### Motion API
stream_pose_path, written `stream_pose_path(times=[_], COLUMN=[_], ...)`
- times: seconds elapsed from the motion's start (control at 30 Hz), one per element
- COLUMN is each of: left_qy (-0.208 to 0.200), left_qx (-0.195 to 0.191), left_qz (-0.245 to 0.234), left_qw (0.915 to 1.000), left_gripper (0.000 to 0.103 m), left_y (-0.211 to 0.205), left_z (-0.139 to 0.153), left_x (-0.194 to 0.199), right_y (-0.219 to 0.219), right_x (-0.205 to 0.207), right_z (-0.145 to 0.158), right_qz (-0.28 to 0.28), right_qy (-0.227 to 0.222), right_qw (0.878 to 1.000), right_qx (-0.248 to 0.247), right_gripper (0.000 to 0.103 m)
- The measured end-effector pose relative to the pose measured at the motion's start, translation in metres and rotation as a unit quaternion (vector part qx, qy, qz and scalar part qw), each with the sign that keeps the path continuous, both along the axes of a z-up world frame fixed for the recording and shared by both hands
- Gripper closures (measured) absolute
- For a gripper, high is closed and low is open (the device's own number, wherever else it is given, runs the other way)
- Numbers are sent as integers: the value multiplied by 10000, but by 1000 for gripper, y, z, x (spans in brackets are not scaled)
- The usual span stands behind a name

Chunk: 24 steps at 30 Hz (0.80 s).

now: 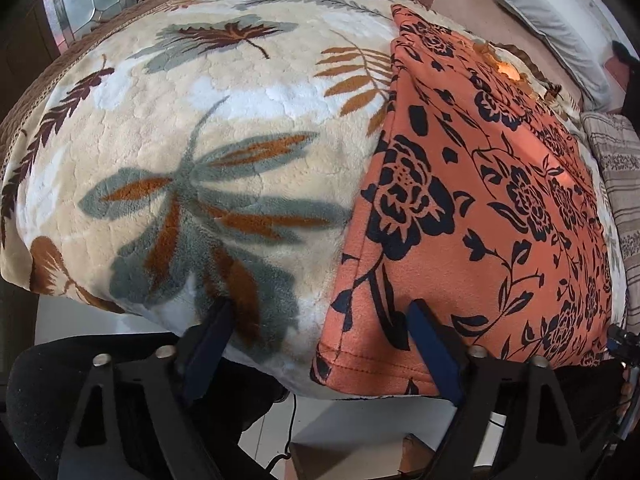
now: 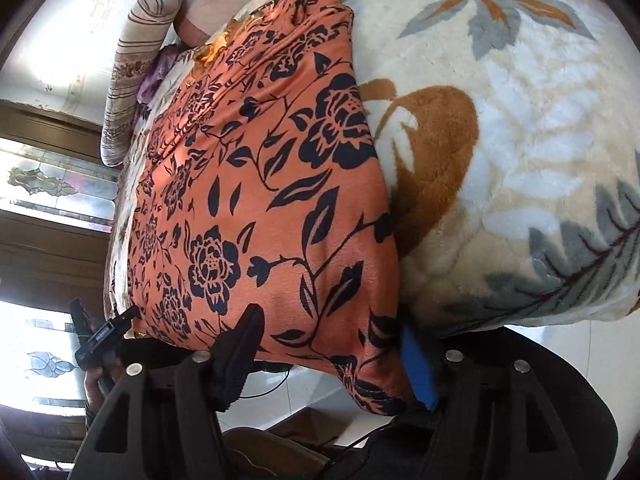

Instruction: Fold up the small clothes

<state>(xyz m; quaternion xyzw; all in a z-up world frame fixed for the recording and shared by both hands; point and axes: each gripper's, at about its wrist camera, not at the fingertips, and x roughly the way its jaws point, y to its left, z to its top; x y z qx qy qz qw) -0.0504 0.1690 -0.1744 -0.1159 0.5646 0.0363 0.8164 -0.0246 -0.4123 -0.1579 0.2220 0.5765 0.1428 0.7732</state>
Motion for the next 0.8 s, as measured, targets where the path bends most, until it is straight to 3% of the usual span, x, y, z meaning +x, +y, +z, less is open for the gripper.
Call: stream_pose_path(times=[0.03,0.1,0.13,0.17,0.23,0.27,0.3,0.33,0.43,0.47,0.5,0.57,0.6,0.7,0.8], left_qy=[0,-22,-27,-23,-25,35,49,31,63,53,42,-39,-95,-424,-454], left_qx=[89,-44,-137,-144,-119,-139,-186,-164,185,215,225,-116,-248,-426,-428], left_qz=[-40,-133,-176,-197,-220,-232,-290,-368,-566,-581,-577,-622,-578,-499,-544], left_qw=[10000,9999,9997,9997,9997,9996,9994,9992,9982,9981,9981,9980,9980,9969,9966], left_gripper=[40,69,75,76,69,48,38,35,35,45,63,98,98,98,97], left_y=[-2,-3,-3,-3,-3,-4,-5,-9,-25,-27,-27,-23,-21,-15,-14], left_z=[2,7,10,11,10,7,5,4,2,2,3,12,19,45,46], left_x=[-1,-2,-2,-2,-1,1,2,3,8,8,8,8,9,7,13], right_y=[0,0,-2,-4,-5,-6,-7,-7,-3,-3,-3,-5,-7,-13,-17], right_x=[0,-1,-2,-4,-6,-5,-4,-4,-1,0,2,1,1,-5,-6], right_z=[1,1,2,4,8,8,7,8,5,3,1,0,2,24,45], right_qz=[2,-14,-66,-117,-154,-147,-153,-157,-117,-101,-79,-76,-71,-142,-221], right_qy=[-10,-2,-3,-28,-106,-77,-67,-111,-81,-14,37,112,83,-215,-505], right_qw=[10000,9999,9999,9999,9996,9995,9996,9997,9995,9996,9996,9994,9995,9997,9984], right_qx=[-39,-106,-115,-83,-209,-285,-243,-155,-273,-264,-286,-304,-298,-49,101], right_gripper=[40,61,68,68,66,49,33,25,26,35,45,91,96,96,96])
